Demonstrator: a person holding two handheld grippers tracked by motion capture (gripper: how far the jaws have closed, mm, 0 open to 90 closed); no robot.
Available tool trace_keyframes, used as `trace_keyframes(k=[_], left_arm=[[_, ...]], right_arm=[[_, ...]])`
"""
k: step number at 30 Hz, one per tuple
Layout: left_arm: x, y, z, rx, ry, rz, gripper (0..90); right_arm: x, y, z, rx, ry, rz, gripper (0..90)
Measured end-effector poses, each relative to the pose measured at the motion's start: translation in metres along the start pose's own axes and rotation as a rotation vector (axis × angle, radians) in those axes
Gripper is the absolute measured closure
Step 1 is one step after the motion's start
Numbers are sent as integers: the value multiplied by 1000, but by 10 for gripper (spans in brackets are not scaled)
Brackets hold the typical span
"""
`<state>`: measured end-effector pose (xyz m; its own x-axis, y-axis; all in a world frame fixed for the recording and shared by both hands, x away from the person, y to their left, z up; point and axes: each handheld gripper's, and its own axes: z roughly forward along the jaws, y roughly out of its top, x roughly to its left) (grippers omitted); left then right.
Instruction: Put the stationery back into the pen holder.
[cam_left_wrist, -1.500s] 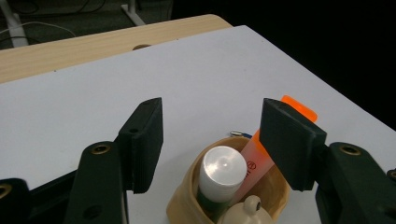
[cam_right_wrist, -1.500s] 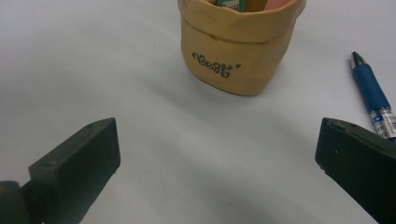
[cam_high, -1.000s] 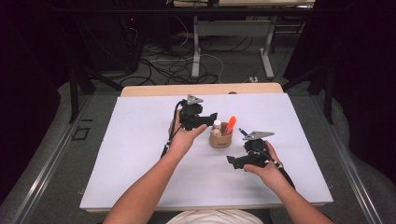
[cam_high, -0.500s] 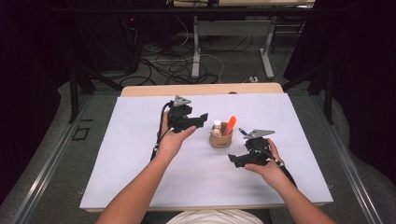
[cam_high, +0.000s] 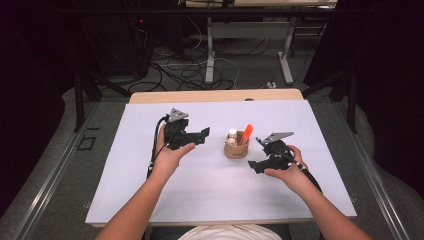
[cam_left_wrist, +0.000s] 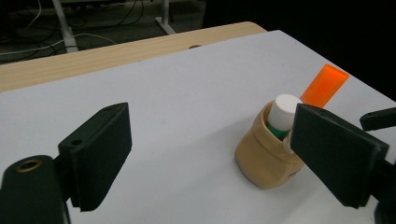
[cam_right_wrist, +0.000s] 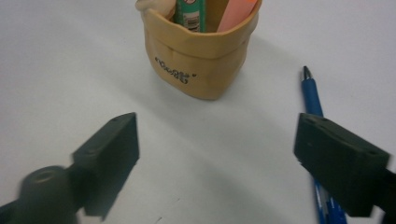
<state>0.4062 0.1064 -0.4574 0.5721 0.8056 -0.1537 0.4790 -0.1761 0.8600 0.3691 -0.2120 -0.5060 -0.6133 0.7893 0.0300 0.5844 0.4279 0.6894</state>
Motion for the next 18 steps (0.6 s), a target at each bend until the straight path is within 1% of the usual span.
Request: trace_keyframes(k=[2, 3, 4, 5, 6, 7, 9, 10, 11, 12, 13, 14, 16, 17, 18], left_arm=[[3, -4, -3, 4, -2, -8, 99], [5, -7, -4, 5, -2, -14, 83], [7, -9, -5, 11, 1, -17, 71], [8, -11, -5, 3, 11, -29, 60], [10, -13, -6, 8, 16, -37, 52], [11, -14, -7, 7, 19, -38, 52], [14, -18, -9, 2, 19, -56, 44], [15, -19, -9, -1, 26, -53, 39], [16, -22, -10, 0, 30, -63, 37], [18, -23, -11, 7, 32, -61, 36], [19, -25, -11, 1, 35, -68, 32], [21, -26, -13, 5, 35, -68, 26], [23, -29, -14, 2, 41, -80, 25], [24, -30, -14, -5, 48, -83, 25], [25, -31, -14, 0, 42, -89, 25]], right_arm=[[-1, 2, -1, -4, -4, 3, 151], [-3, 4, -3, 5, -1, 1, 156], [-5, 6, -3, 6, -1, -8, 168], [-6, 8, -4, 11, -5, -10, 181], [-8, 10, -5, 22, -11, -21, 188], [-10, 12, -6, 20, -13, -24, 199], [-12, 16, -7, 28, -17, -34, 222], [-13, 18, -8, 34, -21, -31, 235], [-15, 19, -9, 38, -19, -35, 249], [-17, 22, -9, 45, -21, -40, 255], [-18, 24, -9, 53, -19, -29, 262], [-22, 28, -9, 64, -6, -34, 303], [-23, 29, -9, 68, -9, -38, 304], [-26, 31, -7, 58, -6, -39, 308], [-28, 33, -7, 79, -13, -50, 312]])
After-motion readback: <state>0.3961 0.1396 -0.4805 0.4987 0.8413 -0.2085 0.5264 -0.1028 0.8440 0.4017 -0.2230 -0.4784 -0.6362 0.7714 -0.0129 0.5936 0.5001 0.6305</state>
